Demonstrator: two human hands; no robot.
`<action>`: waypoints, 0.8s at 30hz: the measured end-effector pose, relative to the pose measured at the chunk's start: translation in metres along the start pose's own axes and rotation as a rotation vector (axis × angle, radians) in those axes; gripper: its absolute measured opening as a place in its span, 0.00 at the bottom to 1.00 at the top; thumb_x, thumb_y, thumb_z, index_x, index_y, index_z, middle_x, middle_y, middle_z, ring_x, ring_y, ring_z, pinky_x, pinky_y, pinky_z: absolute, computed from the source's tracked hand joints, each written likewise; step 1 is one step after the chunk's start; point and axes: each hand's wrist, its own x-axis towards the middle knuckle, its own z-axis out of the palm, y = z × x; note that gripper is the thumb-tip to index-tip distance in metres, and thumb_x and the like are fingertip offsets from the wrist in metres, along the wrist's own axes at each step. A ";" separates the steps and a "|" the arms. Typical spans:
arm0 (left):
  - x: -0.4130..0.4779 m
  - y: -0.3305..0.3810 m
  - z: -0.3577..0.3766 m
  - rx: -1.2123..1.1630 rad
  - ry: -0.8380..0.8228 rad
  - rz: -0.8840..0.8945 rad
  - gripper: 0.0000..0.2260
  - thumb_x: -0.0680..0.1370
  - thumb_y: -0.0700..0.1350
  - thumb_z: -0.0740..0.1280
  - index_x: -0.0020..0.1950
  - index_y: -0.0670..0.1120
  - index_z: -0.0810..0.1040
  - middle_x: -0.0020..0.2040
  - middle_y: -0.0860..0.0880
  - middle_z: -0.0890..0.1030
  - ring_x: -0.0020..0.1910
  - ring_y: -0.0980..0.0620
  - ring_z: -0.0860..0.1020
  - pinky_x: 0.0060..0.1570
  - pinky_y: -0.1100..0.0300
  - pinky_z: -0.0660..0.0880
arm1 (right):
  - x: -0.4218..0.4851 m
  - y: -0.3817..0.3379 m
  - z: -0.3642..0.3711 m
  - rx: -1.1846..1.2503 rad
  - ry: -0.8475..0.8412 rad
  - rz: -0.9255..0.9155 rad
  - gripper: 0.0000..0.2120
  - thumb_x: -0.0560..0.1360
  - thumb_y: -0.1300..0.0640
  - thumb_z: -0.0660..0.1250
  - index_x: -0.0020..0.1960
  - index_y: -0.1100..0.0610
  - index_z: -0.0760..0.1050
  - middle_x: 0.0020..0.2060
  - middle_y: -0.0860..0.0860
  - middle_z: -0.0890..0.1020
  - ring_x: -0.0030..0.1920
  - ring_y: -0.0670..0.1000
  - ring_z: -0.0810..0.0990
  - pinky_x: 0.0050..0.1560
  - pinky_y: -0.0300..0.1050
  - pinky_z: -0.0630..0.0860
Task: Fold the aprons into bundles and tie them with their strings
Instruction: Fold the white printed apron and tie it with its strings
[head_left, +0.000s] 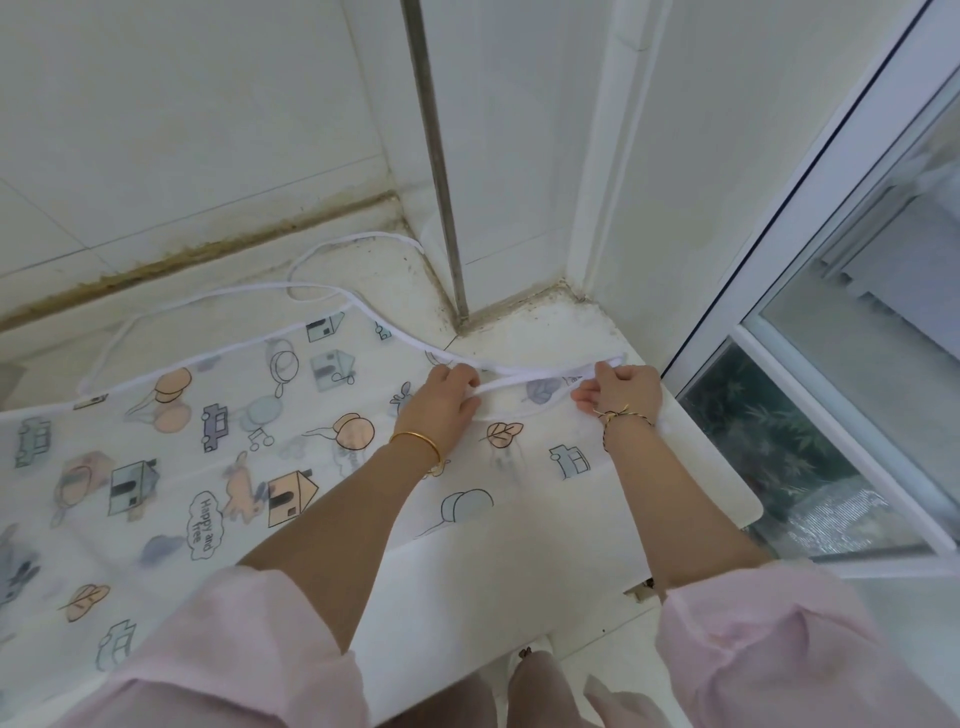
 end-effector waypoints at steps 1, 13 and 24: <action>0.001 0.000 0.000 0.029 -0.003 0.014 0.12 0.80 0.44 0.61 0.62 0.44 0.72 0.55 0.43 0.70 0.47 0.42 0.75 0.47 0.49 0.75 | -0.002 0.000 0.000 0.019 0.000 -0.012 0.04 0.76 0.66 0.61 0.45 0.60 0.66 0.28 0.60 0.74 0.20 0.52 0.73 0.22 0.38 0.72; 0.002 0.009 0.001 0.186 0.048 -0.052 0.09 0.79 0.42 0.57 0.55 0.43 0.74 0.54 0.44 0.72 0.50 0.44 0.73 0.41 0.54 0.71 | -0.033 -0.005 0.004 -0.175 -0.047 -0.214 0.05 0.76 0.67 0.58 0.46 0.58 0.65 0.36 0.59 0.77 0.21 0.48 0.74 0.21 0.35 0.69; -0.003 0.017 -0.014 0.223 -0.241 -0.155 0.06 0.74 0.46 0.61 0.49 0.47 0.73 0.48 0.48 0.77 0.44 0.47 0.73 0.42 0.59 0.68 | -0.055 0.012 0.026 -0.581 -0.238 -0.349 0.08 0.76 0.64 0.55 0.51 0.54 0.67 0.35 0.55 0.78 0.29 0.55 0.77 0.37 0.51 0.77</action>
